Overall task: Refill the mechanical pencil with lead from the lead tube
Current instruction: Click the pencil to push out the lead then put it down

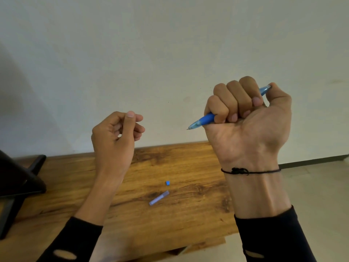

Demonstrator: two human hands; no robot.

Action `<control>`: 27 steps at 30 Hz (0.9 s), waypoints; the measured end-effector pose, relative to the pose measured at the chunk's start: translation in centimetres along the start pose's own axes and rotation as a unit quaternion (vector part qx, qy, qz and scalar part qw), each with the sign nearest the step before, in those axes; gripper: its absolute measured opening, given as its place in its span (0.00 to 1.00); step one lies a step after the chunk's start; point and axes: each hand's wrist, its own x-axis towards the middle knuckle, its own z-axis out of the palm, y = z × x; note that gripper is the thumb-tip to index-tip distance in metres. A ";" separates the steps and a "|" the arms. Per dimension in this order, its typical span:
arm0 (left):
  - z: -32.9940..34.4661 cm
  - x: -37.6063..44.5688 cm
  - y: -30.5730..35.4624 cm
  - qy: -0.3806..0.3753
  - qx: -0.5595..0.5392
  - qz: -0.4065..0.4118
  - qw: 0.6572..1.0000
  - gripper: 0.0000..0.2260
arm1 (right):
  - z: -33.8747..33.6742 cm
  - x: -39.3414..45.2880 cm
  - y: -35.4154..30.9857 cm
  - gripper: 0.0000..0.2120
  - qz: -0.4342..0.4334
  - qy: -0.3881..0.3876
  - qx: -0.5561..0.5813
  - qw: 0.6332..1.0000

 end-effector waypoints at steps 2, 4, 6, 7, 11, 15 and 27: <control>0.1 -0.1 0.0 -0.002 0.002 0.006 1.000 0.12 | 0.0 0.0 0.0 0.24 0.000 0.000 -0.004 1.000; 0.1 -0.1 0.0 -0.004 0.002 0.008 1.000 0.12 | 0.0 0.0 -0.1 0.24 0.000 0.002 -0.004 1.000; 0.1 -0.1 0.0 -0.008 0.003 0.009 1.000 0.12 | 0.0 0.0 -0.1 0.24 -0.001 0.003 -0.007 1.000; 0.1 -0.1 0.0 -0.011 0.004 0.009 1.000 0.12 | 0.0 0.0 -0.1 0.24 0.000 0.004 -0.008 1.000; -0.2 -0.3 -0.3 -0.018 0.011 0.013 1.000 0.09 | 0.0 0.0 0.2 0.25 0.002 0.009 -0.009 1.000; -0.1 -0.3 -0.3 -0.018 0.011 0.011 1.000 0.08 | -0.1 0.0 0.3 0.24 0.004 0.012 -0.012 1.000; -0.3 -0.4 -0.8 -0.037 0.029 0.005 0.999 0.03 | -0.7 0.2 0.2 0.24 0.014 0.015 -0.018 1.000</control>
